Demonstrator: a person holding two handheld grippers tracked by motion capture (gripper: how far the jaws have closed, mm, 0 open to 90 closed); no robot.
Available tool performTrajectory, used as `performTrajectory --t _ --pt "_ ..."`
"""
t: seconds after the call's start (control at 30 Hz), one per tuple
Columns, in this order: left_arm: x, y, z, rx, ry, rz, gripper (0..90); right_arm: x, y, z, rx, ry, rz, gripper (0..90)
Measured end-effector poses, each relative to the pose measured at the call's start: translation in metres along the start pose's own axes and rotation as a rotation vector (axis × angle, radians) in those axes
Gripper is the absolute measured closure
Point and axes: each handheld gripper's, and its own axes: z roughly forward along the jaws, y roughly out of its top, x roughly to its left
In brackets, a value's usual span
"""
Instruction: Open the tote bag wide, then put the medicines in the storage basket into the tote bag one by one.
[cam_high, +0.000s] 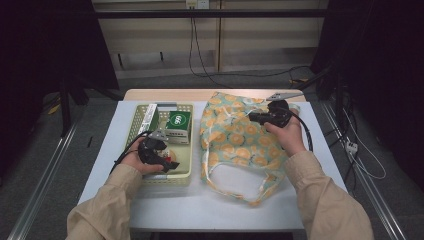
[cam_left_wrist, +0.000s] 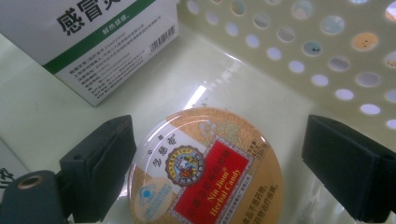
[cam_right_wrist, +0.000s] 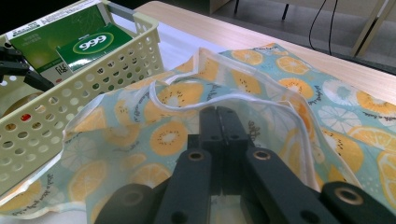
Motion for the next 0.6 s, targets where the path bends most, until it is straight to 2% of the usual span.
performTrajectory --t 0.07,0.17,0.27,0.3,0.4,0.47,0.6 --pt "-0.0005 0.0005 -0.0009 -0.008 0.001 0.0 10.0 -0.0005 0.0001 -0.0006 -0.002 0.001 0.002 90.0" --pt "-0.0015 0.0006 -0.002 -0.007 -0.002 0.027 9.3 -0.0013 0.0006 -0.0017 -0.006 0.003 0.006 90.0" --pt "-0.0015 -0.0014 0.0002 -0.002 -0.019 0.014 8.2 -0.0022 -0.0001 -0.0024 -0.005 0.004 0.005 90.0" --pt "-0.0015 -0.0011 0.0005 0.009 -0.009 0.025 7.4 -0.0025 -0.0004 -0.0023 -0.006 0.002 0.003 90.0" --pt "-0.0018 -0.001 0.0003 -0.005 -0.028 0.009 7.9 -0.003 -0.0014 -0.0017 0.0 0.005 0.001 90.0" --pt "-0.0025 -0.0022 -0.0008 0.008 -0.015 0.03 7.9 -0.0036 -0.0016 -0.001 0.0 0.006 0.002 90.0" --pt "0.001 -0.006 -0.0028 0.016 -0.007 0.025 8.5 -0.0044 -0.0017 0.0006 0.001 0.009 0.005 90.0"
